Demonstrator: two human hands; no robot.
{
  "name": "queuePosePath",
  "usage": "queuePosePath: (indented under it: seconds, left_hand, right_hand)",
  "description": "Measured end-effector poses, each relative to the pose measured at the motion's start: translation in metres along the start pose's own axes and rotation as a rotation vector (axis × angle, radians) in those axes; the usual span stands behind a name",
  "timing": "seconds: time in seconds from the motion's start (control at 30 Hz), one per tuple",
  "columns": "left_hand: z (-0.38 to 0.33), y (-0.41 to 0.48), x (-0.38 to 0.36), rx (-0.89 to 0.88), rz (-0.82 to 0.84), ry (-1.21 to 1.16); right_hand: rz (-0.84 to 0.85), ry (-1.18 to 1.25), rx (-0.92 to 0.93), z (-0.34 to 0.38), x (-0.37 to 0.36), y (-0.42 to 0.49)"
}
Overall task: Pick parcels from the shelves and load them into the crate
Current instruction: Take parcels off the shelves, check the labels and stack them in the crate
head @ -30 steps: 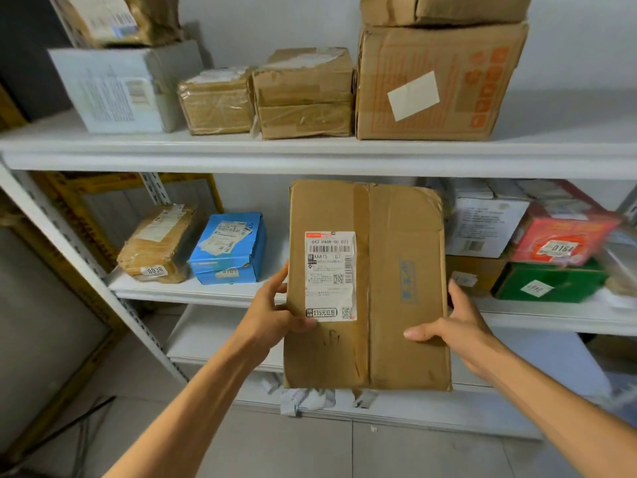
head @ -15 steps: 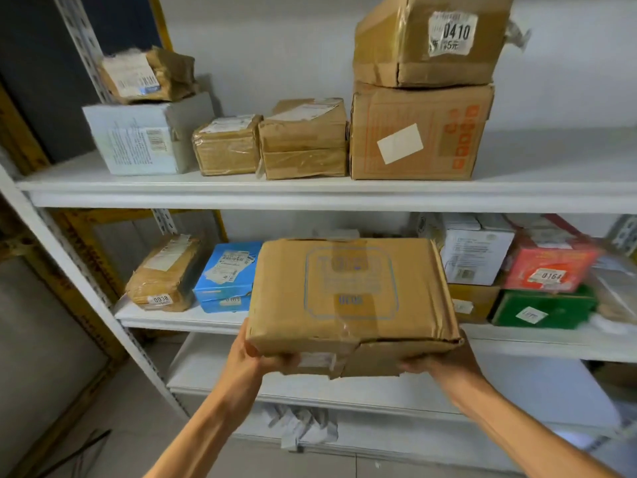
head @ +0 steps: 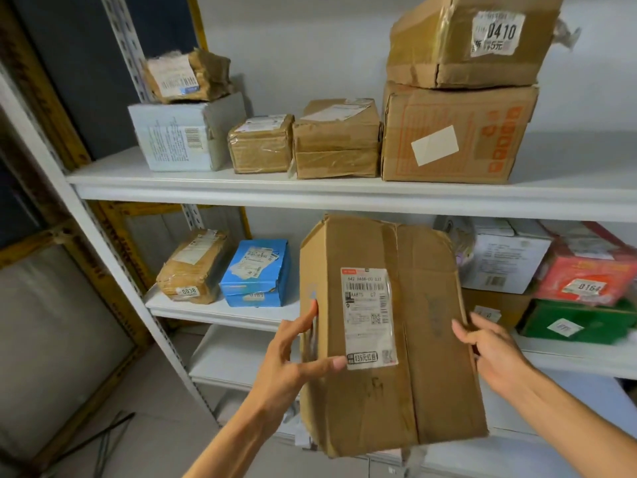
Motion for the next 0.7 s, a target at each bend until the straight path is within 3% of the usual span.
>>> queuePosePath:
  seconds: [0.13, 0.23, 0.47, 0.57, 0.7]
  left_hand:
    - [0.012, 0.003, 0.006, 0.026, 0.037, -0.087]
    - [0.021, 0.009, 0.023, 0.094, 0.048, -0.177]
    - [0.055, 0.021, 0.073, 0.284, 0.042, -0.277]
    - [0.061, 0.020, 0.081, 0.306, 0.081, -0.253]
    - [0.057, 0.018, 0.100, 0.325, 0.009, -0.151]
  right_hand:
    - [0.012, -0.058, 0.006, 0.007, -0.009, -0.007]
    - [0.112, -0.112, 0.038, 0.020, -0.035, -0.012]
    - [0.253, -0.436, 0.280, 0.035, -0.085, -0.028]
    - [0.276, -0.461, 0.285, 0.029, -0.087, -0.026]
    - [0.380, -0.443, 0.233, 0.028, -0.094, -0.025]
Point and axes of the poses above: each hand's wrist, its own y-axis towards the middle knuckle, its own x-axis out of the back of the hand, z = x × y, the point moved 8 cm from there along y, towards the middle knuckle, and after that the axes turned 13 degrees about z, right-handed, at the moved point
